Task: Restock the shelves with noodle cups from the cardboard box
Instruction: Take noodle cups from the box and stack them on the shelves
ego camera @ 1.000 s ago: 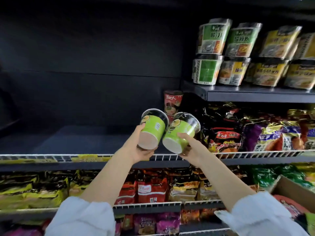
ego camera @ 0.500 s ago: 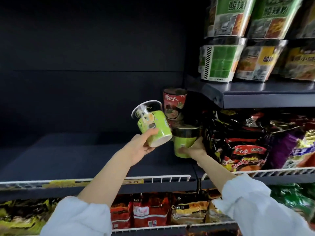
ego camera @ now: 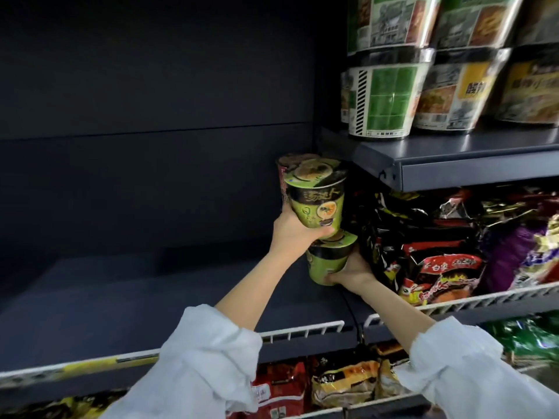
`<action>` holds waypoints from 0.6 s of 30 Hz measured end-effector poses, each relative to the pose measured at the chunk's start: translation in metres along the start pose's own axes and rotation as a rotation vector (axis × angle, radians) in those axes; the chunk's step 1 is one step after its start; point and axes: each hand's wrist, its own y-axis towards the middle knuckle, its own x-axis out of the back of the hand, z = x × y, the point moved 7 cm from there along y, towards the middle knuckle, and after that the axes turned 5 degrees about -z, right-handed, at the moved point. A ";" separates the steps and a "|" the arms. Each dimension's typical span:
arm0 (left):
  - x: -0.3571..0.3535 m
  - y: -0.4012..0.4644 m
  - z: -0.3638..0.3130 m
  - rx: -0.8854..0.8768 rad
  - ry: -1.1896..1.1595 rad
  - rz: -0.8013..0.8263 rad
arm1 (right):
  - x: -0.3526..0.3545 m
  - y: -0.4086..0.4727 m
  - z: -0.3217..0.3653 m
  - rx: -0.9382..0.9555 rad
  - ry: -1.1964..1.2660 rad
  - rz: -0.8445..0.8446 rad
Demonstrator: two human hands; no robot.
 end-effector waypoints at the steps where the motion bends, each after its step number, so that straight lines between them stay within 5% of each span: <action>1: -0.005 0.000 0.000 -0.019 0.024 0.019 | -0.001 0.000 -0.001 0.003 0.003 0.003; 9: -0.018 0.009 0.009 0.034 0.079 0.198 | -0.002 0.001 -0.003 -0.022 -0.017 0.027; 18: -0.017 -0.014 0.007 0.043 0.131 0.137 | 0.011 -0.015 -0.006 -0.074 -0.049 0.110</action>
